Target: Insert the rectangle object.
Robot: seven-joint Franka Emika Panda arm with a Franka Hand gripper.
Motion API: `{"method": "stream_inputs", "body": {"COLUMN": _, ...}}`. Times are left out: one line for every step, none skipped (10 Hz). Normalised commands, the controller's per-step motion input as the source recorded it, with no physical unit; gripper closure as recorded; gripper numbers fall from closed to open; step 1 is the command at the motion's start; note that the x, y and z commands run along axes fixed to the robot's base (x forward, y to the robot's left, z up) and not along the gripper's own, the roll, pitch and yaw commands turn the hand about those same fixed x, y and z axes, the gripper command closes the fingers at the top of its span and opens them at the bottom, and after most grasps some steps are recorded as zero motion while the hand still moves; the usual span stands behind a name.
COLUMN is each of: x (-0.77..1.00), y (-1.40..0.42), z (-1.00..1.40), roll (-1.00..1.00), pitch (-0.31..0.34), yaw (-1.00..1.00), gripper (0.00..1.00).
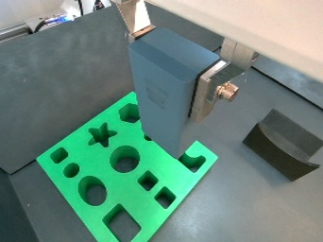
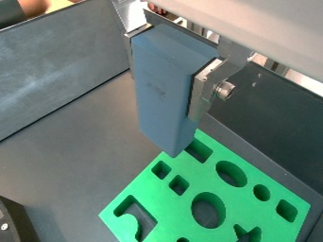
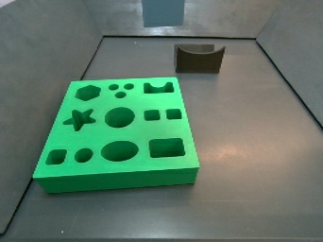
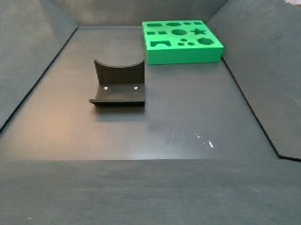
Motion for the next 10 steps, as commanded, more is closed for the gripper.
{"method": "stream_inputs", "body": {"x": -0.37, "y": -0.22, "z": -0.93, "roll": -0.06, "pitch": 0.107, "yaw": -0.12, "gripper": 1.0}}
{"method": "stream_inputs", "body": {"x": -0.19, "y": -0.69, "z": -1.0, "roll": 0.02, "pitch": 0.006, "yaw": 0.0, "gripper": 1.0}}
{"method": "stream_inputs", "body": {"x": -0.09, "y": -0.64, "z": -1.0, "roll": 0.05, "pitch": 0.0, "yaw": 0.0, "gripper": 1.0}}
{"method": "stream_inputs", "body": {"x": -0.04, "y": -0.69, "z": -1.0, "roll": 0.06, "pitch": 0.0, "yaw": 0.0, "gripper": 1.0}}
{"method": "stream_inputs", "body": {"x": 0.0, "y": -0.67, "z": -1.0, "roll": 0.05, "pitch": 0.0, "yaw": 0.01, "gripper": 1.0}}
{"method": "stream_inputs", "body": {"x": 0.15, "y": -0.38, "z": -1.0, "roll": 0.05, "pitch": -0.009, "yaw": 0.05, "gripper": 1.0}}
{"method": "stream_inputs", "body": {"x": 0.24, "y": -0.36, "z": -1.0, "roll": 0.01, "pitch": -0.01, "yaw": 0.0, "gripper": 1.0}}
{"method": "stream_inputs", "body": {"x": 0.19, "y": -0.05, "z": -1.0, "roll": 0.07, "pitch": 0.0, "yaw": 0.0, "gripper": 1.0}}
{"method": "stream_inputs", "body": {"x": 0.09, "y": -0.02, "z": -0.99, "roll": 0.16, "pitch": 0.0, "yaw": 0.05, "gripper": 1.0}}
{"method": "stream_inputs", "body": {"x": 0.12, "y": -0.08, "z": -0.92, "roll": 0.19, "pitch": 0.0, "yaw": 0.04, "gripper": 1.0}}
